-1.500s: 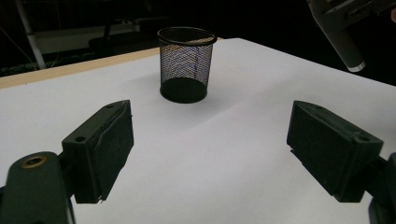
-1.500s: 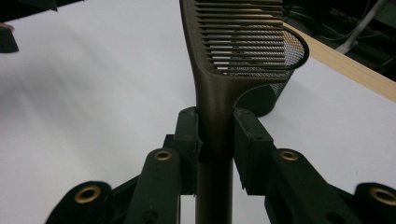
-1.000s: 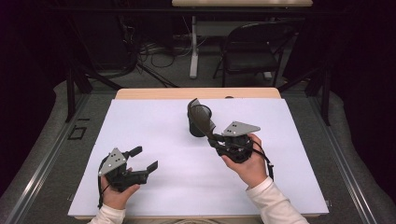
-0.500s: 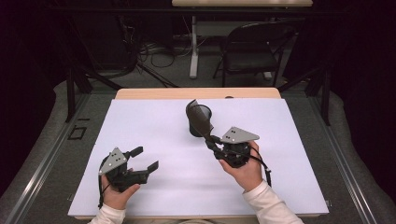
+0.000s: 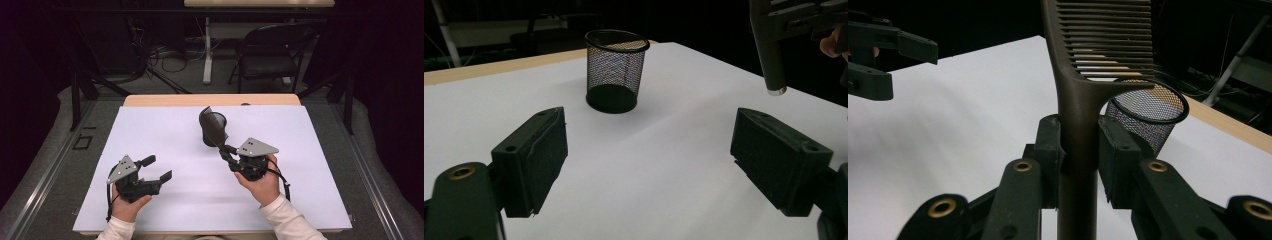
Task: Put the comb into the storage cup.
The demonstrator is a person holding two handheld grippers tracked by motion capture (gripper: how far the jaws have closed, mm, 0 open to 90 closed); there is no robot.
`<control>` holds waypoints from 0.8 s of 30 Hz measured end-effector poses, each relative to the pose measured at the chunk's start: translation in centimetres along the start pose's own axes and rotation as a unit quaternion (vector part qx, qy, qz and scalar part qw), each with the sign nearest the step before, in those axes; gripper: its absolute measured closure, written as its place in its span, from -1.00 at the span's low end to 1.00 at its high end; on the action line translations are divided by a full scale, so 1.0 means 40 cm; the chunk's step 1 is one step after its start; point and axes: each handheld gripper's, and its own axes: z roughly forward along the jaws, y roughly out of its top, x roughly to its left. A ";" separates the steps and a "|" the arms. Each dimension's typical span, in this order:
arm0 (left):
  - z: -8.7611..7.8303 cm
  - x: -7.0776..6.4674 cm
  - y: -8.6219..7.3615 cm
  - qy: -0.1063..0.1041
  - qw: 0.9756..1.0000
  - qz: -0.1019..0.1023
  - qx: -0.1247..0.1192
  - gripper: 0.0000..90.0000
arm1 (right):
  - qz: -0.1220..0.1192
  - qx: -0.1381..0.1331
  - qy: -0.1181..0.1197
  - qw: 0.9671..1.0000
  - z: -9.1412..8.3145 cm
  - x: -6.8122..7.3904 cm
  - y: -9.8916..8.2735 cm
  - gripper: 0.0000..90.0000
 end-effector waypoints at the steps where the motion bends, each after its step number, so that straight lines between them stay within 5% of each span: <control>1: 0.002 -0.001 0.003 -0.001 1.000 0.000 0.003 -0.66 | 0.000 -0.002 0.000 1.000 -0.001 0.000 0.000 0.61; 8: 0.021 -0.015 0.026 -0.009 1.000 -0.006 0.014 -0.64 | 0.003 -0.008 0.002 1.000 -0.005 0.000 0.001 0.61; 18: 0.045 -0.031 0.083 -0.024 0.998 -0.051 0.006 -0.46 | 0.003 -0.014 0.000 1.000 -0.006 0.001 -0.002 0.61; 24: 0.057 -0.035 0.122 -0.031 0.998 -0.060 0.005 -0.35 | 0.003 -0.016 -0.001 1.000 -0.006 0.002 -0.003 0.61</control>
